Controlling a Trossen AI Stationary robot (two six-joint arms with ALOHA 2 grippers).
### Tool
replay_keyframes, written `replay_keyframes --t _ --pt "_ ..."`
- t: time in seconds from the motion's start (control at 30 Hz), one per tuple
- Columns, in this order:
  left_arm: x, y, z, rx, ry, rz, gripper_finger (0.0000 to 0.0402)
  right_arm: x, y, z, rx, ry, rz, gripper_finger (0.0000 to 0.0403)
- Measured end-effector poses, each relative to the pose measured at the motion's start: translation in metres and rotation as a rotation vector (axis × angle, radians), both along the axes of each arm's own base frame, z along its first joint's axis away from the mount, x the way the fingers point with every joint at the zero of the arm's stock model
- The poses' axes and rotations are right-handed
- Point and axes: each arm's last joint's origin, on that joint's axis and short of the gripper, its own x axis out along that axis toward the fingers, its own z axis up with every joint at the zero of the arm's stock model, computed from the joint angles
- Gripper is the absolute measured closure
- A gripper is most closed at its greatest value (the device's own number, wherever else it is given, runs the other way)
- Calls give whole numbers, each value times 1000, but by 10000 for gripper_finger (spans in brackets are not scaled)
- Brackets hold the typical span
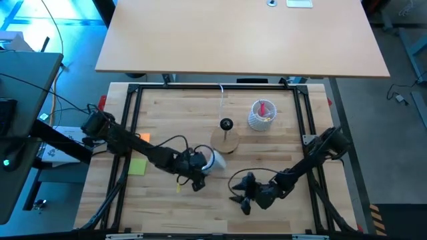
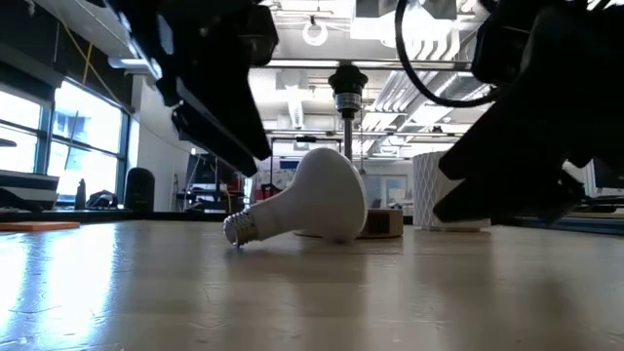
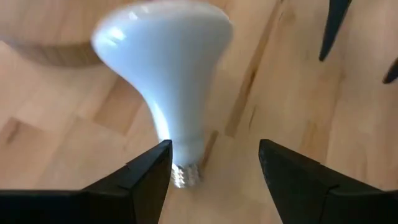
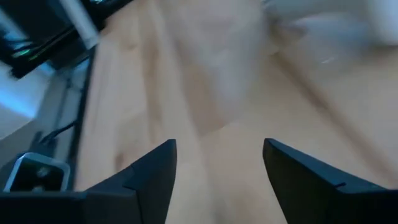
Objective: Screw lightbulb
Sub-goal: Insert the light bulb into the brown lamp
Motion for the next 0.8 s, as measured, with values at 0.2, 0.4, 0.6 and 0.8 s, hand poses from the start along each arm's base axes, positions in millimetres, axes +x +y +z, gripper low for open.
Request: replay_keyframes --t 0.2,0.4,0.6,0.8 --pt "-10 -9 -34 94 38 98 165 13 -6 -11 132 18 86 138" --pt "-6 -13 -65 253 31 166 165 23 4 1 146 -15 180 137" --pt "2 -15 -80 226 -21 230 184 25 12 7 88 -38 199 137" --pt "0 -24 -80 217 -59 230 280 -4 16 -8 -20 -80 -60 137"
